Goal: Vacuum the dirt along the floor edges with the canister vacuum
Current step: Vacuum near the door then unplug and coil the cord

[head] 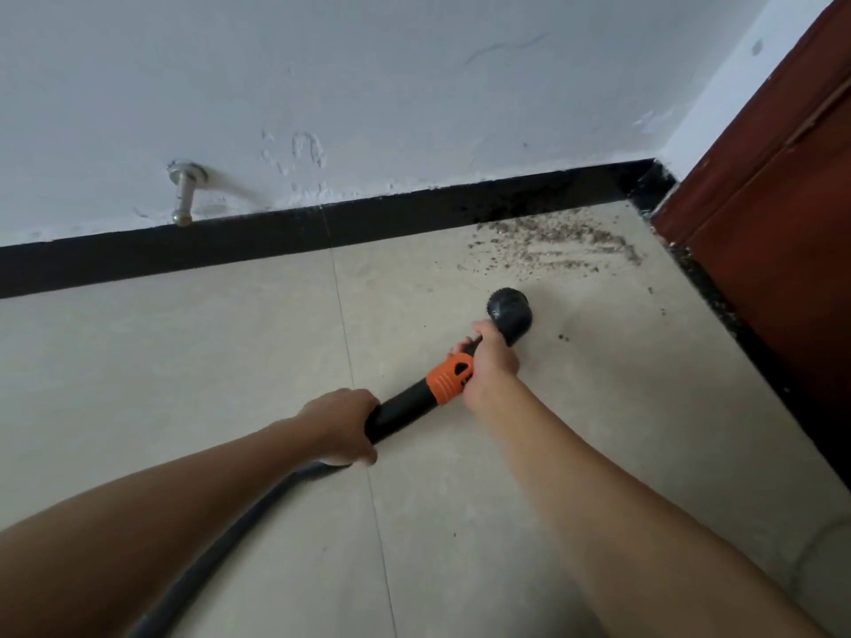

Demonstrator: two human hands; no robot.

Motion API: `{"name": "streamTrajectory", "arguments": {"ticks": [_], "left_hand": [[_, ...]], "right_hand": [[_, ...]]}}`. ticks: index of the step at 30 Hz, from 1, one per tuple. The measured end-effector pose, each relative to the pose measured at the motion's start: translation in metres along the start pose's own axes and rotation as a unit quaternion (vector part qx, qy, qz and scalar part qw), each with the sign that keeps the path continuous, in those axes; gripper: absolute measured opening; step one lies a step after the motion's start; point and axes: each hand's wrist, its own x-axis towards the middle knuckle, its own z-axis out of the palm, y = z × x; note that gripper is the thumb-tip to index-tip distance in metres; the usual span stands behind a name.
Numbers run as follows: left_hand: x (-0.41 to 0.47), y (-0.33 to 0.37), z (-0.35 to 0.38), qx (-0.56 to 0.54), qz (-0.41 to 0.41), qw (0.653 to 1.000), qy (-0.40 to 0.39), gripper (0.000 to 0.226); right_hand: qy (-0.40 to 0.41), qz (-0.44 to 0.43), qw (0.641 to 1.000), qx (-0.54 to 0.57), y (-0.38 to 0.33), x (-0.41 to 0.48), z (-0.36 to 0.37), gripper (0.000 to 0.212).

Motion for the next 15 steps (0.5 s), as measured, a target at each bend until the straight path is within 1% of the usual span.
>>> {"name": "streamTrajectory", "arguments": {"ticks": [1, 3, 5, 7, 9, 11, 12, 15], "left_hand": [[0.005, 0.005, -0.003, 0.008, 0.009, 1.0, 0.017, 0.027], [0.009, 0.014, -0.007, -0.011, 0.01, 0.999, 0.044, 0.029], [0.006, 0.019, -0.002, -0.052, -0.007, 0.998, 0.038, 0.031], [-0.002, 0.019, 0.011, -0.116, -0.027, 0.993, 0.008, 0.032], [-0.01, 0.013, 0.021, -0.158, -0.047, 0.986, -0.012, 0.033], [-0.012, 0.001, 0.02, -0.119, -0.05, 0.992, -0.003, 0.033], [-0.01, -0.006, 0.016, -0.088, -0.048, 0.995, 0.01, 0.032], [0.003, -0.017, -0.005, -0.041, -0.046, 0.996, 0.069, 0.033]], "right_hand": [[0.015, -0.006, 1.0, 0.015, -0.008, 0.004, -0.006, 0.017], [0.008, -0.005, 1.0, 0.005, -0.022, 0.011, -0.002, 0.018], [-0.034, 0.013, 0.997, -0.061, -0.028, 0.014, 0.017, 0.018], [-0.089, 0.031, 0.984, -0.15, -0.021, 0.012, 0.037, 0.016], [-0.133, 0.049, 0.969, -0.204, -0.008, 0.01, 0.049, 0.015], [-0.144, 0.059, 0.968, -0.199, 0.001, 0.008, 0.05, 0.017], [-0.135, 0.056, 0.973, -0.177, 0.003, 0.007, 0.047, 0.018], [-0.049, 0.018, 0.996, -0.075, -0.002, 0.012, 0.037, 0.017]]}}
